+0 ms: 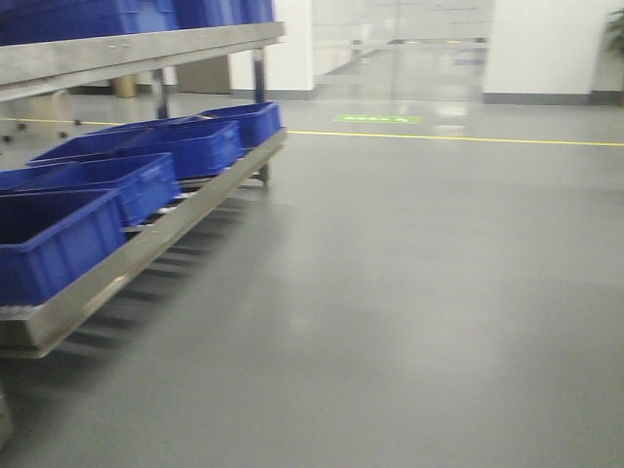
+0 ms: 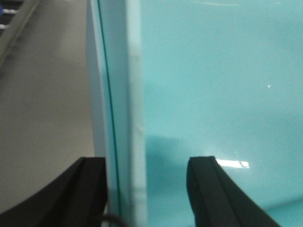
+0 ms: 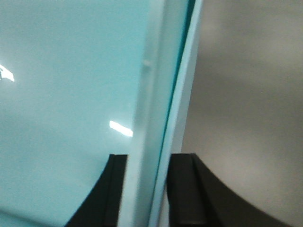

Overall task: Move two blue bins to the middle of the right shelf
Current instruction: 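Drive the base away from the shelf holding the teal bin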

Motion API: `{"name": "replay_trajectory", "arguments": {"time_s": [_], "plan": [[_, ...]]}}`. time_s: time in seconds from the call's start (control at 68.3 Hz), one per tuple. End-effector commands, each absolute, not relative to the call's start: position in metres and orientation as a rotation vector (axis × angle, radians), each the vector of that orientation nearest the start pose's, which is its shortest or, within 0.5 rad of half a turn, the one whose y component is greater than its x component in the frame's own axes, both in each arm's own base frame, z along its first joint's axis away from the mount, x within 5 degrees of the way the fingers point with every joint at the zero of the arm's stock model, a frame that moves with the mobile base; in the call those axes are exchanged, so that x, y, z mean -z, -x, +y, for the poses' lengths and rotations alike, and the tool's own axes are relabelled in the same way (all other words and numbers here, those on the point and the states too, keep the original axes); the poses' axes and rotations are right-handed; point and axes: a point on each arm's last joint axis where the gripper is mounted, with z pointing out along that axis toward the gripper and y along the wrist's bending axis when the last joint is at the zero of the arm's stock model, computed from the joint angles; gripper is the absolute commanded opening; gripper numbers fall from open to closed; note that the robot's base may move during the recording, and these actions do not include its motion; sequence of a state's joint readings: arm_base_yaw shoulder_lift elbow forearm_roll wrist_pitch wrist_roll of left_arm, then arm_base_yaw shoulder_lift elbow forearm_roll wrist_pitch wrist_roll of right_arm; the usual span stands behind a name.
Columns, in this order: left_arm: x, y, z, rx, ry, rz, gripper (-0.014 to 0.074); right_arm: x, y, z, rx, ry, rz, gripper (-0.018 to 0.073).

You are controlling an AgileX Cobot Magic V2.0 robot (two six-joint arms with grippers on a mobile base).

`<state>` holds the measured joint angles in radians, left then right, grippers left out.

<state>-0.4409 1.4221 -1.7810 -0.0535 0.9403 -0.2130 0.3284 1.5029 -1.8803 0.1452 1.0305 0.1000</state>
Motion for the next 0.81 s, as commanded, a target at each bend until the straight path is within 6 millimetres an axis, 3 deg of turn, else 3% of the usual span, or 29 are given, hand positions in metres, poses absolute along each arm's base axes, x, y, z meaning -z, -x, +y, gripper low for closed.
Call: {"name": "replay_trajectory", "arguments": {"time_s": [0.0,0.791], "plan": [[-0.5099,-0.2536,-0.1249,0.473,-0.264,1.985,-0.0111,-0.5042,-0.2918,0.1020,-0.365,0.216,2.041,-0.0155],[-0.5099,-0.2536,-0.1249,0.473,-0.264,1.985,-0.0111,-0.5042,-0.2918,0.1020,-0.365,0.216,2.041,-0.0155]]}}
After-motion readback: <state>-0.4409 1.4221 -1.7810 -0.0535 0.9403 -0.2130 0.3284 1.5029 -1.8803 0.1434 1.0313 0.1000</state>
